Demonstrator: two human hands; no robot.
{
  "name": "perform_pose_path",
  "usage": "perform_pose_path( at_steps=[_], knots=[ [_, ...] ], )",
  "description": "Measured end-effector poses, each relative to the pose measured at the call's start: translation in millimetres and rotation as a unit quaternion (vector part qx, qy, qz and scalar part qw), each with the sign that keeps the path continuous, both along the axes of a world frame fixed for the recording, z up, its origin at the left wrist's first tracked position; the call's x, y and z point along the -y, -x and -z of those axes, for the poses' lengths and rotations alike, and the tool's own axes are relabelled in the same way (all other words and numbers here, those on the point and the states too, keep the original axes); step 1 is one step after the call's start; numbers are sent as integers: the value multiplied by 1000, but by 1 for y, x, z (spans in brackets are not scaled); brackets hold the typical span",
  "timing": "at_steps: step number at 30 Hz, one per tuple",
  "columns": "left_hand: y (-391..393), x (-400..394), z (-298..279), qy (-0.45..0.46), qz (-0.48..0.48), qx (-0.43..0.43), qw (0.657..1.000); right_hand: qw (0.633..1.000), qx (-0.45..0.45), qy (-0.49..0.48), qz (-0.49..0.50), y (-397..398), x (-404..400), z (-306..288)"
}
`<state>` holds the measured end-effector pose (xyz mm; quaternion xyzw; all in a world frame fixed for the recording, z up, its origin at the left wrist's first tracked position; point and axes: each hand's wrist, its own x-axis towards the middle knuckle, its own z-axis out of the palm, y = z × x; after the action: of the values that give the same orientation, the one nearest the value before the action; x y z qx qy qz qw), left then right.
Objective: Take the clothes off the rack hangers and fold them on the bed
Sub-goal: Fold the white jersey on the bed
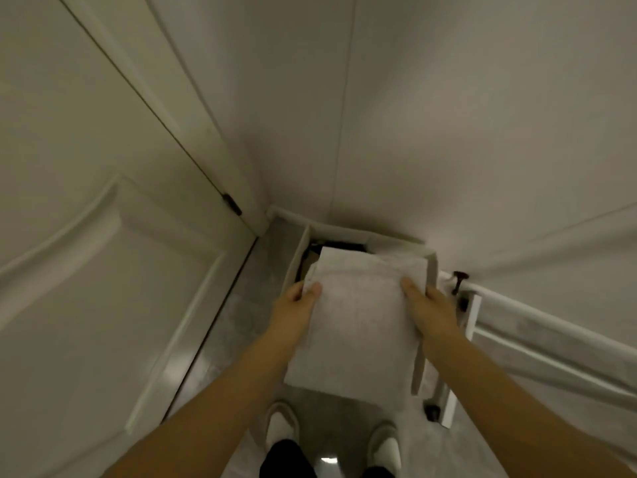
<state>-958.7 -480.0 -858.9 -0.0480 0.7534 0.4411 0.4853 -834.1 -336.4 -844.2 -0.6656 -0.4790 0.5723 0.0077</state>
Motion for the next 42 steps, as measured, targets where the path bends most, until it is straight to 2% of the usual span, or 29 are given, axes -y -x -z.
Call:
perform_pose_path(
  at_steps=[4,9,14,20,23,27,32,35,37,38,39,41,42],
  knots=[
    [25,-16,69,4,24,-19,1000,1000,3,-3,25,17,-13,66],
    [30,-25,156,-2,3,-17,1000,998,3,-66,-25,43,-36,140],
    [40,-34,204,-2,52,-78,996,999,12,-32,7,47,-40,198],
    [48,-30,229,-3,118,-236,965,999,30,9,-6,51,-36,228],
    [50,-31,240,-9,122,-282,952,999,35,19,-29,58,-41,238],
    [54,-43,258,8,97,-292,951,997,10,74,-11,69,-49,251],
    [53,-50,280,25,88,-286,954,990,-90,100,41,67,-46,273],
    [54,-48,285,11,84,-298,951,975,-178,128,39,61,-47,278],
    [53,-45,279,-22,108,-314,943,980,-173,94,1,58,-46,278],
    [51,-42,274,-35,139,-349,926,988,-141,43,-43,56,-43,277],
    [48,-38,267,-35,194,-411,890,990,-101,-28,-95,53,-39,276],
    [45,-28,256,-46,344,-546,763,962,-32,-190,-194,43,-26,271],
    [45,-23,254,-62,417,-579,698,931,-10,-265,-251,38,-17,268]
  ],
)
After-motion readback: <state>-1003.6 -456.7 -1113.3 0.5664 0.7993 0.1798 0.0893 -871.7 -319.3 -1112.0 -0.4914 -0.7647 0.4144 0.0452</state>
